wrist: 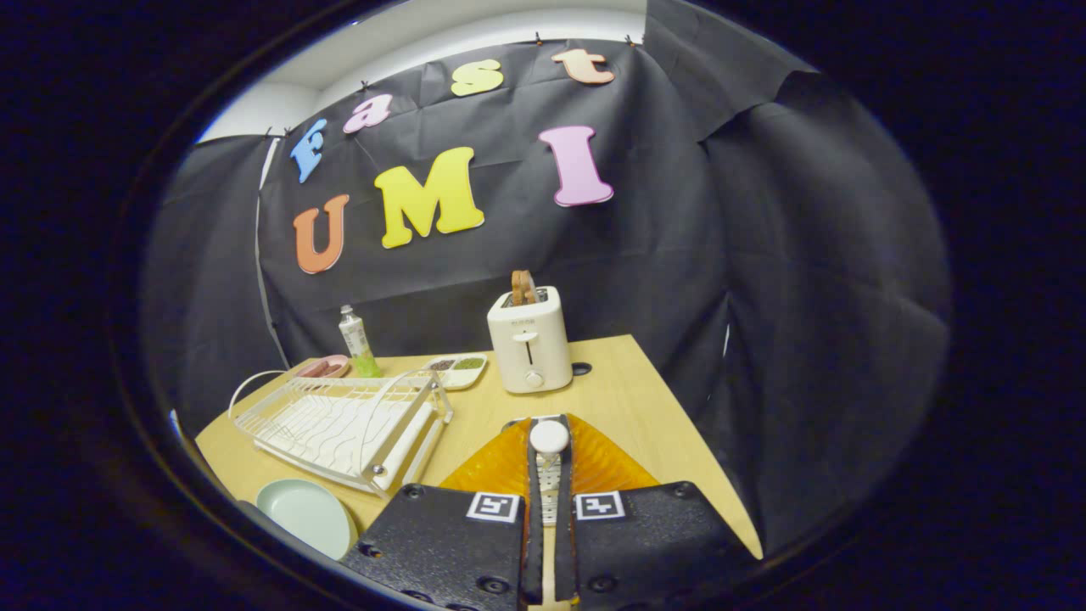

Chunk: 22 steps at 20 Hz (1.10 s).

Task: Take the plate from the dish rack, then take the spoon from the basket and place it into the plate.

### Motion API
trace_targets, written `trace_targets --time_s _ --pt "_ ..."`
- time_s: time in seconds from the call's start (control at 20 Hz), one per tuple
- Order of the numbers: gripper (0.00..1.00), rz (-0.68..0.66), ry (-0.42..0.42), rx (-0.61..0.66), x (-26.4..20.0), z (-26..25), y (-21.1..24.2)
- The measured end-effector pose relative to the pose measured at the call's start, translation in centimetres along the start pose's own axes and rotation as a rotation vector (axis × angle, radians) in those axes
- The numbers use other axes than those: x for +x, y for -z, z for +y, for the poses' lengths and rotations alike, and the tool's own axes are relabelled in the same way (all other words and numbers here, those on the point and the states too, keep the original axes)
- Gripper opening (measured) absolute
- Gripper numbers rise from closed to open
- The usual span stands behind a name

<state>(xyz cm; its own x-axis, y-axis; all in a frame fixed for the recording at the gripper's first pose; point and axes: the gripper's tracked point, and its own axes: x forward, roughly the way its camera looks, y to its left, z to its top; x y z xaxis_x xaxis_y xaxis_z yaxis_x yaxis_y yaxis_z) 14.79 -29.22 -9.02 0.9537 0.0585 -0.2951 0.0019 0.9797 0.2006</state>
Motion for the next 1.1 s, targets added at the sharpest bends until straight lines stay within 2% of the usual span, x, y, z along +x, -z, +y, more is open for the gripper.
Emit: trace_targets --time_s 0.2,0.3,0.45,0.6,0.8,0.9,1.1 --pt "0.11 -0.043 0.002 -0.067 -4.1 2.4 -3.0" --pt "0.11 -0.05 -0.047 -0.104 -6.2 5.3 -4.2" --pt "0.1 -0.027 -0.174 -0.105 -8.9 11.1 -4.7" --pt "0.11 0.04 -0.319 -0.121 -10.3 16.8 -3.0" --pt "0.11 0.16 -0.463 -0.165 -11.5 22.9 0.7" --pt "0.1 0.226 -0.514 -0.19 -11.8 25.1 3.0" --pt "0.11 0.332 -0.548 -0.27 -11.7 27.3 7.5"
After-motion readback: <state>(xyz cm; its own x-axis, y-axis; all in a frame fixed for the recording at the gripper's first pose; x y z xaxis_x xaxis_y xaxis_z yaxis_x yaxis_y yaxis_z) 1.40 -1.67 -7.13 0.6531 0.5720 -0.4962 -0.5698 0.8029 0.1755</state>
